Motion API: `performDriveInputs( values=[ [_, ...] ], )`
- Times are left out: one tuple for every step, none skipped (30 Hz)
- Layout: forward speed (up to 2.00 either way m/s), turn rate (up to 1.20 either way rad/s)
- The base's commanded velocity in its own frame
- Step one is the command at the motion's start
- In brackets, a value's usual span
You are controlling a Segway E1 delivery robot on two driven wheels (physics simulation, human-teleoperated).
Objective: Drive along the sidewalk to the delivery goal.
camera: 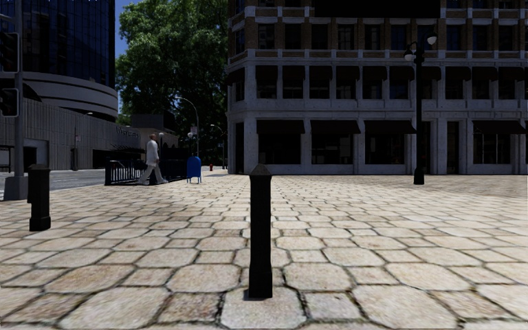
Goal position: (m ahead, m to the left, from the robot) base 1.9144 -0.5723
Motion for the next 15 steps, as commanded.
performDriveInputs(
  values=[
    [0.23, 0.0],
    [0.23, 0.0],
    [0.23, 0.0],
    [0.23, 0.0],
    [0.23, 0.0],
    [0.23, 0.0],
    [0.23, 0.0],
    [0.23, 0.0],
    [0.23, 0.0],
    [0.23, 0.0],
    [0.23, 0.0],
    [0.23, 0.0],
    [0.23, 0.0],
    [0.24, 0.0],
    [0.24, 0.0]
  ],
)
